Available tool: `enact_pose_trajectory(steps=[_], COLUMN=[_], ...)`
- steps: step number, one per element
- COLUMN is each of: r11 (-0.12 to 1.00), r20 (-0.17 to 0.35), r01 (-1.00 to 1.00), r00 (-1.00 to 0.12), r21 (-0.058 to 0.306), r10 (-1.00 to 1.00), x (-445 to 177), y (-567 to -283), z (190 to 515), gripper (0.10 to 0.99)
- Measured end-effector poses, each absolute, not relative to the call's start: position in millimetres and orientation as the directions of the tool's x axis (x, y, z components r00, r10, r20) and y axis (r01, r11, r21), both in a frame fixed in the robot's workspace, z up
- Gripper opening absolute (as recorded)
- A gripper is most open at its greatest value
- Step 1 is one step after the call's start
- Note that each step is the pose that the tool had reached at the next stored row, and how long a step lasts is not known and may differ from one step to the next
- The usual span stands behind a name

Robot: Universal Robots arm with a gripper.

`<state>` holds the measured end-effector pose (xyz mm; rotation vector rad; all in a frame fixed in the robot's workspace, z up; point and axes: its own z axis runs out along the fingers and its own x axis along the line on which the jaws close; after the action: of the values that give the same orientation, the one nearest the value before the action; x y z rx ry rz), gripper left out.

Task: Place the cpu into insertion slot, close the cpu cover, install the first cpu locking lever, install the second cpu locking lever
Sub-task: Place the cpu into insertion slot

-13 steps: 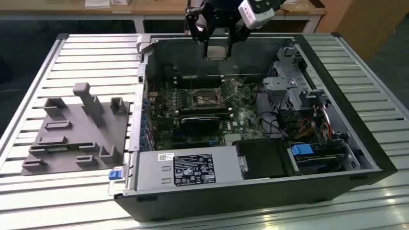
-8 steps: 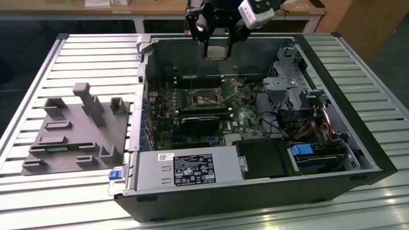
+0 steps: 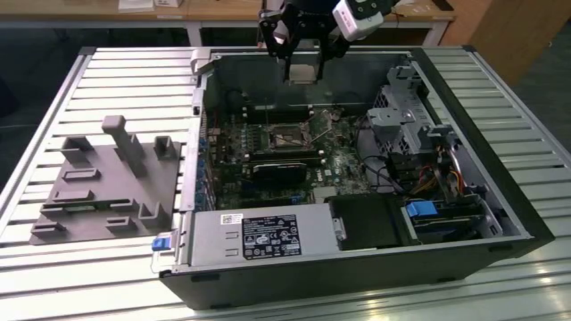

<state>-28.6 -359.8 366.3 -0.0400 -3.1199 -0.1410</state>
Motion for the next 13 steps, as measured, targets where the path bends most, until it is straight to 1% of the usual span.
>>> enact_pose_trajectory(steps=[5,13], r11=[0.996,0.997], r20=[0.019,0.019], r01=[0.026,0.026], r00=[-1.0,-1.0], r21=[0.087,0.069], r10=[0.025,0.025], x=[-29,-29], y=[-358,-355], z=[360,347], gripper=[0.537,0.537])
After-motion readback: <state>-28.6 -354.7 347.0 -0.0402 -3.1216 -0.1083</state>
